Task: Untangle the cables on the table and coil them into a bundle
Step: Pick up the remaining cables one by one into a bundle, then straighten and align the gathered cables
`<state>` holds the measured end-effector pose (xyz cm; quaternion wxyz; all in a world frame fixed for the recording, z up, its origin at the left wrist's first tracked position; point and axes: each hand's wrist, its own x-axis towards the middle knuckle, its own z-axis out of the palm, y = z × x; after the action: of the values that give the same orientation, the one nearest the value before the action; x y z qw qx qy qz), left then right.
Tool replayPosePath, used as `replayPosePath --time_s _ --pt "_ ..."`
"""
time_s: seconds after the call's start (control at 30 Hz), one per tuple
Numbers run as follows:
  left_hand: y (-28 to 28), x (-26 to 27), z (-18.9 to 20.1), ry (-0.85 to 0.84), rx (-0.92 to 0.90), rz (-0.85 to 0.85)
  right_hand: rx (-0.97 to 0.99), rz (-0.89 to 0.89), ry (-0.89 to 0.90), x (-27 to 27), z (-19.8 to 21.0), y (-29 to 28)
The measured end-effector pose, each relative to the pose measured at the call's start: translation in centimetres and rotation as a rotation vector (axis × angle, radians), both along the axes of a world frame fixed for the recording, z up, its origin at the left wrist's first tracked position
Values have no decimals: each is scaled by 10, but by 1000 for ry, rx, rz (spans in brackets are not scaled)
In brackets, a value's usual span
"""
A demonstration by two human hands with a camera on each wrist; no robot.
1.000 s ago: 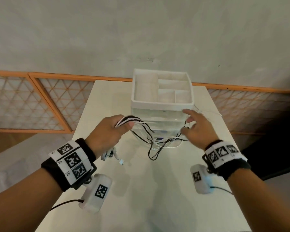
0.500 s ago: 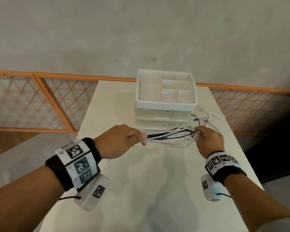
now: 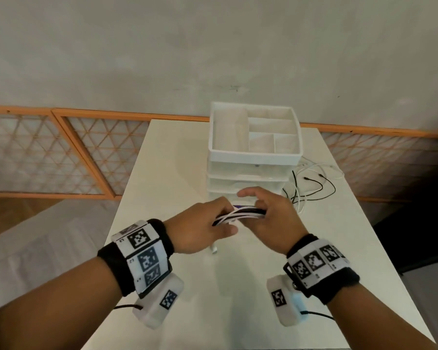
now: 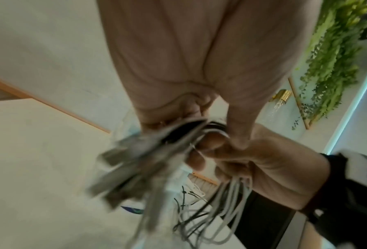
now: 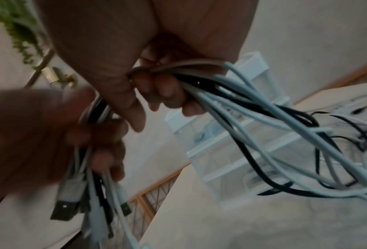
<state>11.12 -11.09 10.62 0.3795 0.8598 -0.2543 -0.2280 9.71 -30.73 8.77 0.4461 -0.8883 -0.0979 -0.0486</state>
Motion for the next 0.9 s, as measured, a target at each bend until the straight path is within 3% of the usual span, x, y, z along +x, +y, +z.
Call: replayPosePath --time_s 0.07,0.23,0.37,0.47,0.57,0.67,0.8,0.9 --pt "2 -4 -3 -10 61 9 -68 -49 -18 -1 4 -8" --pt "-16 -4 5 -137 230 -133 -475 185 109 -9 19 15" --pt "-4 5 0 -180 29 23 -194 113 156 -4 36 3" --pt "6 4 -14 94 -80 269 0 32 214 -2 44 -13" --pt "3 2 -21 308 -331 448 92 -7 193 -3 46 -21" --pt "4 4 -16 232 -400 449 137 -37 209 -2 42 -25" --pt "11 8 0 -36 -180 316 141 22 320 -4 46 -27" --pt "9 8 15 -138 -59 201 95 86 376 -5 49 -22"
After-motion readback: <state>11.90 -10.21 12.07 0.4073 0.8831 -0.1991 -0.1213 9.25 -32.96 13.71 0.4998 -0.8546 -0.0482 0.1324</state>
